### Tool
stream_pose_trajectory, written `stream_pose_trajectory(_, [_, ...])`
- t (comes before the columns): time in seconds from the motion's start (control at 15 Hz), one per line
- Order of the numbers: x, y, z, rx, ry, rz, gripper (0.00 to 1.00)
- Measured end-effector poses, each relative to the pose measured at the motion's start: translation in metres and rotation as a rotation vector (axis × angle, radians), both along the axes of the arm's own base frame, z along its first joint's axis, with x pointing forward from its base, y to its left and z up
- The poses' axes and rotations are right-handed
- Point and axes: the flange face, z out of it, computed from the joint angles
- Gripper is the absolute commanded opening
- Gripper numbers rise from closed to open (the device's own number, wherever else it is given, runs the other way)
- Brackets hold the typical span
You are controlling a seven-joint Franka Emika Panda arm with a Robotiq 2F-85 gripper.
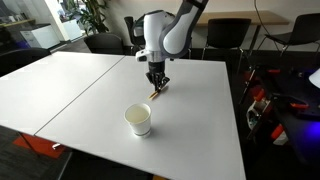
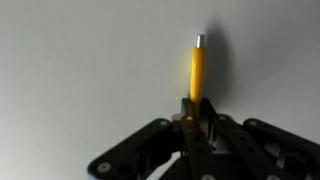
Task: Put the pen into the white cup.
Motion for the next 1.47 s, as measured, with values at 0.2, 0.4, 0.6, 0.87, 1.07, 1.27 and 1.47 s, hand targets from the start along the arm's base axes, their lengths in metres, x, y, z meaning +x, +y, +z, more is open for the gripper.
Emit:
stream_pose_trajectory(0.2, [0.004, 0.001, 0.008, 0.068, -0.017, 0.017, 0.03])
stream_pose_trajectory(0.4, [0.008, -0.006, 0.018, 0.143, -0.043, 0.037, 0.03])
stream_pose_trajectory(0.6, [0.011, -0.016, 0.028, 0.205, -0.065, 0.045, 0.03])
stream_pose_trajectory(0.87, [0.013, -0.017, 0.032, 0.243, -0.061, 0.049, 0.03])
stream_pose_trajectory(1.07, [0.016, -0.005, 0.037, 0.27, -0.059, 0.087, 0.03])
stream_pose_trajectory(1.27, [0.02, 0.01, 0.045, 0.309, -0.074, 0.115, 0.03])
stream_pose_trajectory(1.47, [0.024, 0.023, 0.054, 0.377, -0.093, 0.091, 0.03])
